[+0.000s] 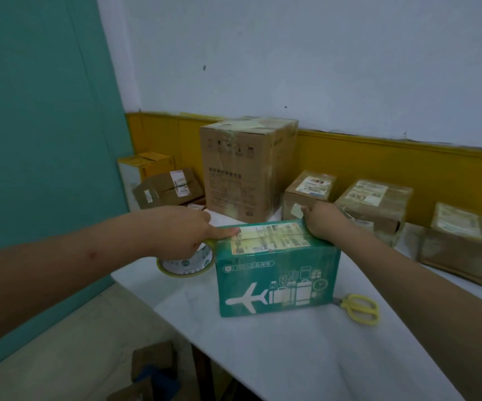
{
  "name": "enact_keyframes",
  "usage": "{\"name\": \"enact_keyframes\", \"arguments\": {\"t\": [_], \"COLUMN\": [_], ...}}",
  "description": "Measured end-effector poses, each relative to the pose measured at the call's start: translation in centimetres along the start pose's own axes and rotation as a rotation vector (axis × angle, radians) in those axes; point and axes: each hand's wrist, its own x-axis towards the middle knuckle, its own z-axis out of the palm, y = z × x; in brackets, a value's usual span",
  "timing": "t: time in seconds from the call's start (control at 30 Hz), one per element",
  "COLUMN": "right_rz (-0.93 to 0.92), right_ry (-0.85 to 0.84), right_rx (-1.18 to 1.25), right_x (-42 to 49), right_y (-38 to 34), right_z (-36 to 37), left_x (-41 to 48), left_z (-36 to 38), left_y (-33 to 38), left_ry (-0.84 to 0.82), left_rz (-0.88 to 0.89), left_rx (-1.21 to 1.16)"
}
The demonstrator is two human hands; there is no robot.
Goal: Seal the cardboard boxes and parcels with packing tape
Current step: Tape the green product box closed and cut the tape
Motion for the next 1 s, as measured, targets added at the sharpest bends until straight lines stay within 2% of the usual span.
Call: {"name": "enact_keyframes", "arguments": {"t": [0.17, 0.3, 0.37, 0.5, 0.67, 0.73, 0.8, 0.9, 1.0], "right_rz": [0.0, -0.227, -0.34, -0.475, -0.651, -0.636, -0.54, -0.414, -0.499], "right_ry": [0.13, -0.052, -0.119, -0.178, -0.213, -0.124, -0.051, -0.209, -0.206], "right_rx": [-0.096, -0.266, -0.273, -0.214, -0.255, -0.376, -0.442, -0.365, -0.338], "right_x": [-0.5, -2.1, -3.3, -4.0, -3.0, -3.0, -3.6, -5.2, -5.1], "right_y": [-0.7, -4.1, -7.0, -10.0, -10.0, -10.1, -10.0, -9.2, -7.3], "right_z": [0.4, 1.6, 2.7, 4.1, 2.6, 2.0, 1.9, 2.5, 2.5], "left_x": [0.0, 0.1, 0.2, 0.4, 0.6, 1.1, 1.4, 0.6, -0.3], "left_z": [3.1, 3.7, 3.9, 4.4, 4.1, 4.2, 3.7, 2.6, 2.8], "left_y": [0.4, 0.7, 1.1, 2.3, 4.3, 5.3, 5.1, 3.8, 3.4], "left_ry": [0.157, 0.215, 0.229, 0.268, 0.303, 0.319, 0.263, 0.101, -0.011], "left_rz": [-0.001, -0.003, -0.027, -0.16, -0.433, -0.529, -0.478, -0.335, -0.231], "left_rx": [-0.052, -0.077, -0.072, -0.206, -0.416, -0.542, -0.751, -1.28, -1.731]}}
